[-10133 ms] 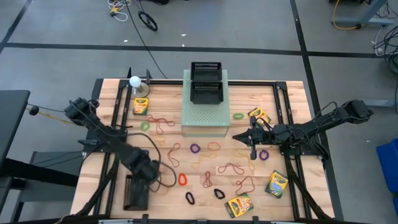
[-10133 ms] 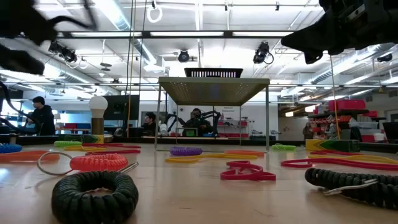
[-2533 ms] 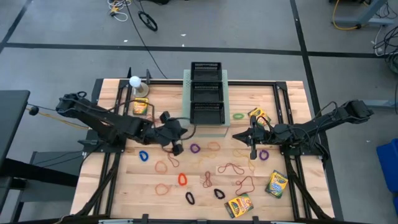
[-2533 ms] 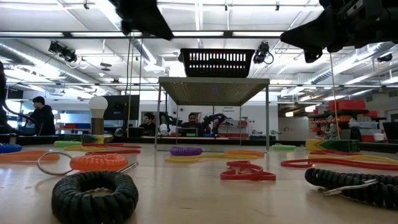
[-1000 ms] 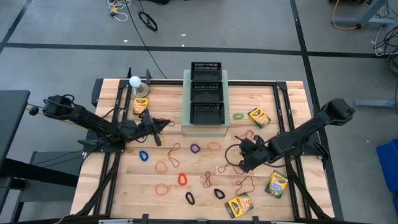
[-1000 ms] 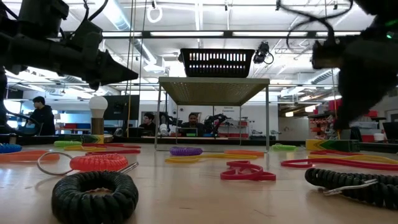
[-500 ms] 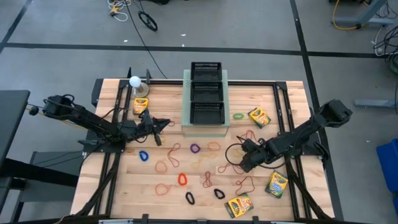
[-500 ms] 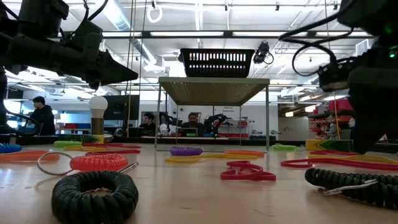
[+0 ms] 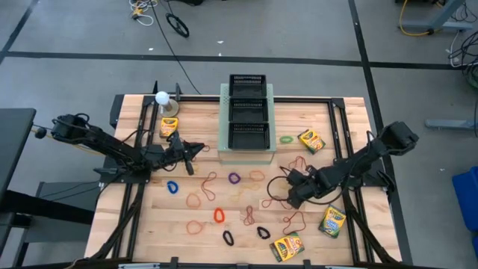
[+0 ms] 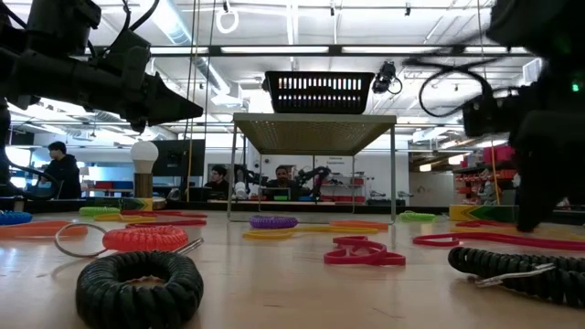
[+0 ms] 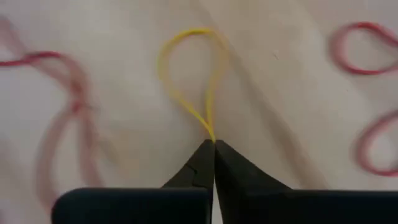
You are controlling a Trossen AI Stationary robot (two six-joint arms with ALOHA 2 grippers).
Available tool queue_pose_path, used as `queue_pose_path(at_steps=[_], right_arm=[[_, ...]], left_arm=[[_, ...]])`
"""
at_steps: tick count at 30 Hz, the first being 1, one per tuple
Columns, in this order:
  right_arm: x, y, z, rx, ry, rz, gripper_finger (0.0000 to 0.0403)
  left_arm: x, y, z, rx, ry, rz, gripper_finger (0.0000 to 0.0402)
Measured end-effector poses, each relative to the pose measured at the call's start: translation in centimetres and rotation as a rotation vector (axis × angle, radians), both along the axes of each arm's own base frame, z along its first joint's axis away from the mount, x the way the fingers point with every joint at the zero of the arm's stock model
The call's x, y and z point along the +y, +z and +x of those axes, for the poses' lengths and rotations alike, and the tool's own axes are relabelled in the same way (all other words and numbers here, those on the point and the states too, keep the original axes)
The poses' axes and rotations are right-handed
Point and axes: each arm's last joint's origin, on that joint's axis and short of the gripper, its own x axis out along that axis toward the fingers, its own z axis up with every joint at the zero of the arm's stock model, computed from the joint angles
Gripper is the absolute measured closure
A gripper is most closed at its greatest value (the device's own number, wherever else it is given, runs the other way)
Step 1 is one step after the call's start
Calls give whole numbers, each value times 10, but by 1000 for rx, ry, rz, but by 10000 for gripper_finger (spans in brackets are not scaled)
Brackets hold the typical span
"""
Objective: Pick & Place Office Desk Supplies
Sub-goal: Put the yellow rubber band into the top black bin on the shelf
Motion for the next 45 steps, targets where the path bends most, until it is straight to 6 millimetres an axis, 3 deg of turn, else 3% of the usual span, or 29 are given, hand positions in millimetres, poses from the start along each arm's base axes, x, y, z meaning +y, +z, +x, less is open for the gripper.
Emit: queue_pose_path(at_steps=[10,20,25,31,36,41,45], right_arm=[[11,65,32,-69,238,-6,399],[18,168,54,-198,399,-44,401],[2,218,66,-350,452,-171,402],[-49,258,79,-419,402,-414,402],[-123,272,93,-454,271,-602,402],[-205,266,102,-439,216,-695,403],[-260,242,120,-417,229,-735,403]], left_arm=[[0,0,0,0,0,0,365],[0,0,0,1,0,0,365],[0,0,0,0,0,0,365],[0,0,0,0,0,0,365],[0,0,0,1,0,0,365],[0,0,0,0,0,0,365],[0,0,0,0,0,0,365]])
